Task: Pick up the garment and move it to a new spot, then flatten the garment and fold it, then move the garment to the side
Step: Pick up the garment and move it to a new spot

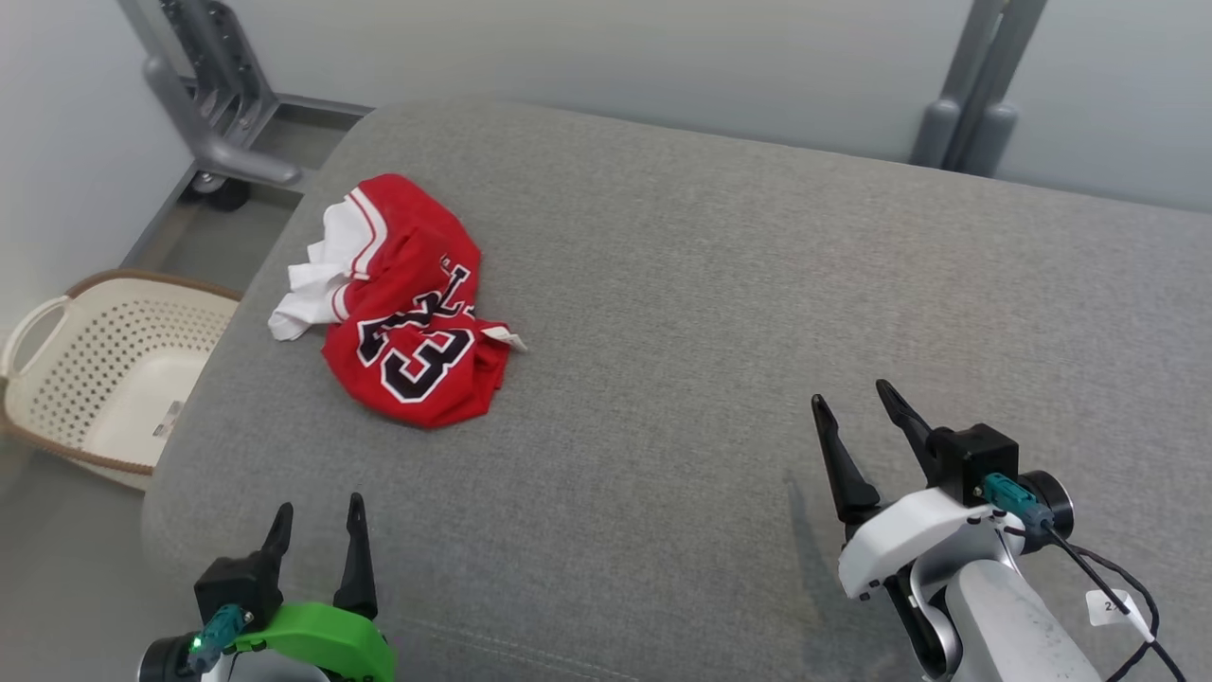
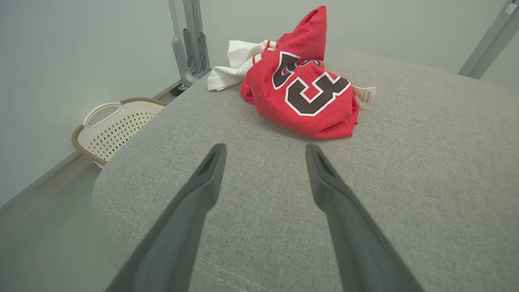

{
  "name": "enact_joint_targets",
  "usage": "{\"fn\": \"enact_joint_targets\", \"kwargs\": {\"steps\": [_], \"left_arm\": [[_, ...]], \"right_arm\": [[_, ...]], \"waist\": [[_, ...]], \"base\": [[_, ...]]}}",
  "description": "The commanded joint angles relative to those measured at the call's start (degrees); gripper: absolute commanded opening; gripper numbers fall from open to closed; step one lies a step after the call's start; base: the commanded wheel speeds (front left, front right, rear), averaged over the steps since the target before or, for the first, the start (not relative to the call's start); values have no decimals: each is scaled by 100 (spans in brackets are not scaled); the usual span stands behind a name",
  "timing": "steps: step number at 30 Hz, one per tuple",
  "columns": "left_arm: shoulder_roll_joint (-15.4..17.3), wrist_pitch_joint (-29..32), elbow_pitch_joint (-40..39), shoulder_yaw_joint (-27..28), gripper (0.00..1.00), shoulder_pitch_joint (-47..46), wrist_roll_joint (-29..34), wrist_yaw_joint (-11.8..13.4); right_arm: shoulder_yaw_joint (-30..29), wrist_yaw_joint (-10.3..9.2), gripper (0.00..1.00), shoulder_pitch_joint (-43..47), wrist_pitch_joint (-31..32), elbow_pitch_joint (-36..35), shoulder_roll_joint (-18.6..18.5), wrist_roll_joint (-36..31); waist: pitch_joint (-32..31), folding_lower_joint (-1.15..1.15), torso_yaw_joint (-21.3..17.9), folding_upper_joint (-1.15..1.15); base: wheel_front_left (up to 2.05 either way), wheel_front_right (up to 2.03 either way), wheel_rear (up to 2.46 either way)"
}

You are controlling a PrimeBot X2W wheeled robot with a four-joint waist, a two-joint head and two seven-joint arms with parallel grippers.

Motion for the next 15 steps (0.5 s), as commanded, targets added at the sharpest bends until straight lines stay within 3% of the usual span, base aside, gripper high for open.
{"fn": "enact_joint_targets", "kwargs": {"steps": [1,9,15], "left_arm": [[6,-1,146,-39,100,-149,-90,-124],[192,-1,534,-210,100,-988,-64,-335],[924,-1,933,-1035,100,-2209,-663,-359]], "right_arm": [[20,-8,100,-84,-2,30,-29,17],[75,-8,100,-274,-2,94,-165,-88],[85,-8,100,-498,-2,59,-305,-108]], "waist": [[207,0,354,0],[647,0,13,0],[1108,0,-410,0]], "base": [[0,0,0],[0,0,0],[0,0,0]]}}
